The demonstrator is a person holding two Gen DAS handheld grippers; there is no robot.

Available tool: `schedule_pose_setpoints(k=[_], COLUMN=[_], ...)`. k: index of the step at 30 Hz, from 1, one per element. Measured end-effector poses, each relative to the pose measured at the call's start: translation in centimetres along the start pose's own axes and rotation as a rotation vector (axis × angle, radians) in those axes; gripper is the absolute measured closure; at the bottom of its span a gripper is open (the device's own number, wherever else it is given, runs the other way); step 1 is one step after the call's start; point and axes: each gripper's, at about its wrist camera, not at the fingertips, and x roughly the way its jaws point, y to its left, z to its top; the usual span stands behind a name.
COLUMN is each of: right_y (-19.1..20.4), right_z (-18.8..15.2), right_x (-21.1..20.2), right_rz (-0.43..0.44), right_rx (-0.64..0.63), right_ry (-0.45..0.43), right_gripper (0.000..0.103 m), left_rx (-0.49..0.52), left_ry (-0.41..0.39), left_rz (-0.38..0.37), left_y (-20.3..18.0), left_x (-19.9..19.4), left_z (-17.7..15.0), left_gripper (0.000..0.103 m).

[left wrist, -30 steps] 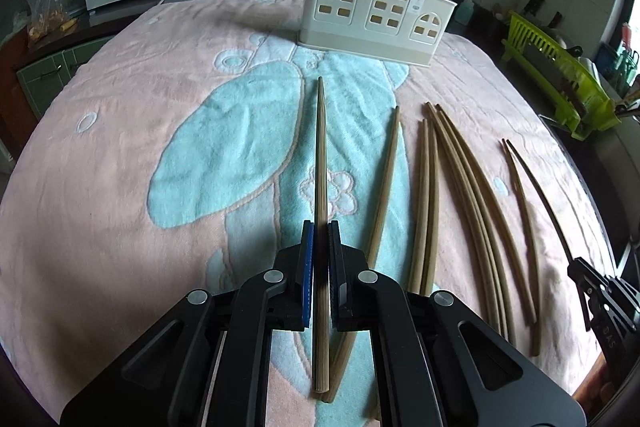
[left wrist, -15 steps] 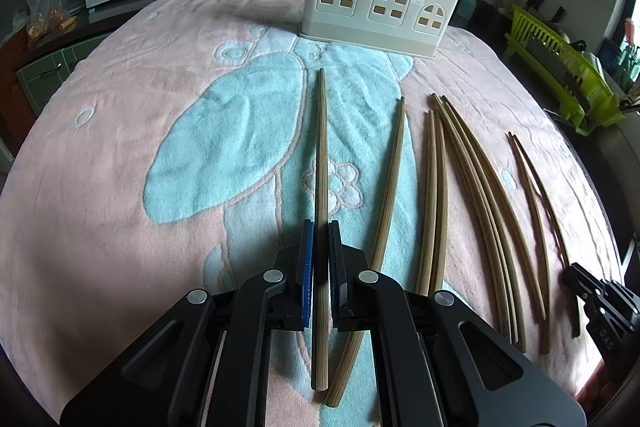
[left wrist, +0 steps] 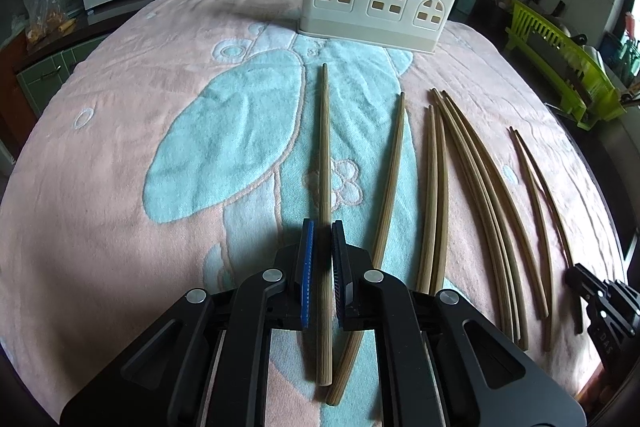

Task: Organize utensils
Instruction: 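Lift both held chopsticks off the towel with both tools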

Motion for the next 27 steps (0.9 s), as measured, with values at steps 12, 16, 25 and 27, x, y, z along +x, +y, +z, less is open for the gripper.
schedule_pose_setpoints(k=[12, 16, 25, 27], right_y=[-0.1, 0.1, 0.6, 0.7], right_z=[1.2, 2.2, 5.4, 6.6], right_x=[-3.2, -4.7, -7.0, -7.5], right_rz=[-0.023, -0.016, 0.030, 0.040], right_rx=[-0.039, -0.057, -0.085, -0.090], right_ry=[-0.097, -0.148, -0.258, -0.286], right_gripper=[0.096, 0.096, 0.096, 0.096], left_rx=[0.015, 0.013, -0.005, -0.006], left_ry=[-0.047, -0.094, -0.171, -0.185], left_rz=[-0.017, -0.061, -0.127, -0.144], left_y=[-0.2, -0.2, -0.2, -0.2], left_x=[-2.3, -4.2, -6.6, -7.0], left_z=[0.5, 1.0, 2.4, 2.9], left_gripper=[0.098, 0.098, 0.098, 0.098])
